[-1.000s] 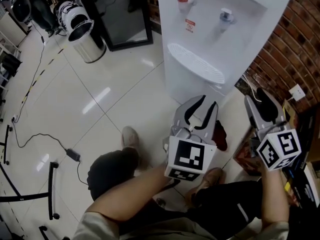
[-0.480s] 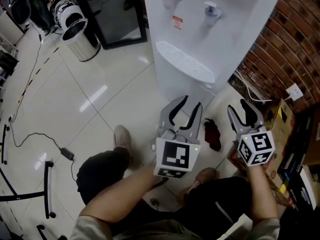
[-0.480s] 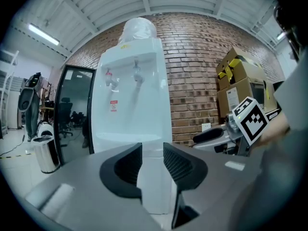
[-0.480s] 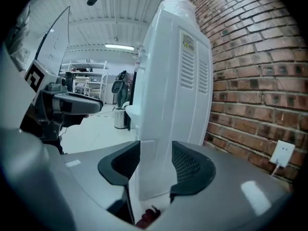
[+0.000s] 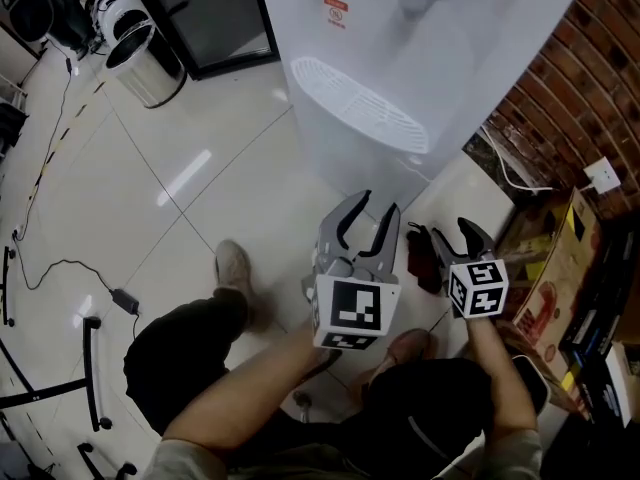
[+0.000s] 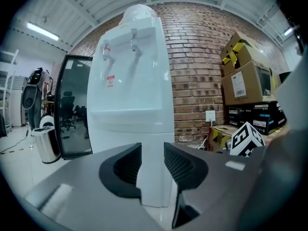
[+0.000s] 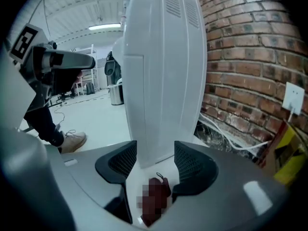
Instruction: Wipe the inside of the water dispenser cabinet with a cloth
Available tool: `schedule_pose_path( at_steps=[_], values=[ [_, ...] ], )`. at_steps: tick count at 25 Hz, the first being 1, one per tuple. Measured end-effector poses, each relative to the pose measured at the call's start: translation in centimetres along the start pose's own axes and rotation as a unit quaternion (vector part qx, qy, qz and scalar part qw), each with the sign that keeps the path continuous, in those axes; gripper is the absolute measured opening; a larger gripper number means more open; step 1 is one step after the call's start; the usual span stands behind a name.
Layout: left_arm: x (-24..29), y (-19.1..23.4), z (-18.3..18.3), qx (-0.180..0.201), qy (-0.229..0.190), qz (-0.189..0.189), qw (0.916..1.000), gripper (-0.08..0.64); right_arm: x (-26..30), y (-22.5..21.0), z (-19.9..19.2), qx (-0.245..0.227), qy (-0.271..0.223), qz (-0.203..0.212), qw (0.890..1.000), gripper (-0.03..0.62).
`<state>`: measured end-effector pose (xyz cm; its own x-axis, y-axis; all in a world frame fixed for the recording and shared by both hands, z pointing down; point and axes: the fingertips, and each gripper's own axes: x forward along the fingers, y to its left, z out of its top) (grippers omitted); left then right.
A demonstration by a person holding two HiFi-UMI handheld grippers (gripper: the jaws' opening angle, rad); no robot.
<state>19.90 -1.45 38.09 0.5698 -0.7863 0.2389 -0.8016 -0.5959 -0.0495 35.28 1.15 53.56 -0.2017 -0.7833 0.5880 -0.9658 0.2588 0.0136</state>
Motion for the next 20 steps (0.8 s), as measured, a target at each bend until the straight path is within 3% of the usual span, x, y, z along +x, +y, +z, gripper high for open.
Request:
schedule_pose_path(
  at_steps=[8,16,17,20],
  values=[
    [0.9,0.8,-4.8,0.003,0.049,0.009,0.9987,0.144,6.6,-0.8,-10.7,0.035,0.107,0.0,0.994,0.289],
    [1.1,1.4,-6.6,0.012,0.076,0.014,0.9969,0.16,9.6,-0.3,-19.5,0.043,0.219,0.005,0.975,0.317],
    [1.1,1.4,-6.6,0.013,0.077,0.013,0.9968,0.16,9.7,-0.2,-20.5,0.039,0.236,0.003,0.971,0.299],
    [1.1,0.9,-6.3,0.012,0.076,0.009,0.997,0.16,9.7,-0.2,-22.5,0.031,0.27,-0.007,0.962,0.145]
  ],
)
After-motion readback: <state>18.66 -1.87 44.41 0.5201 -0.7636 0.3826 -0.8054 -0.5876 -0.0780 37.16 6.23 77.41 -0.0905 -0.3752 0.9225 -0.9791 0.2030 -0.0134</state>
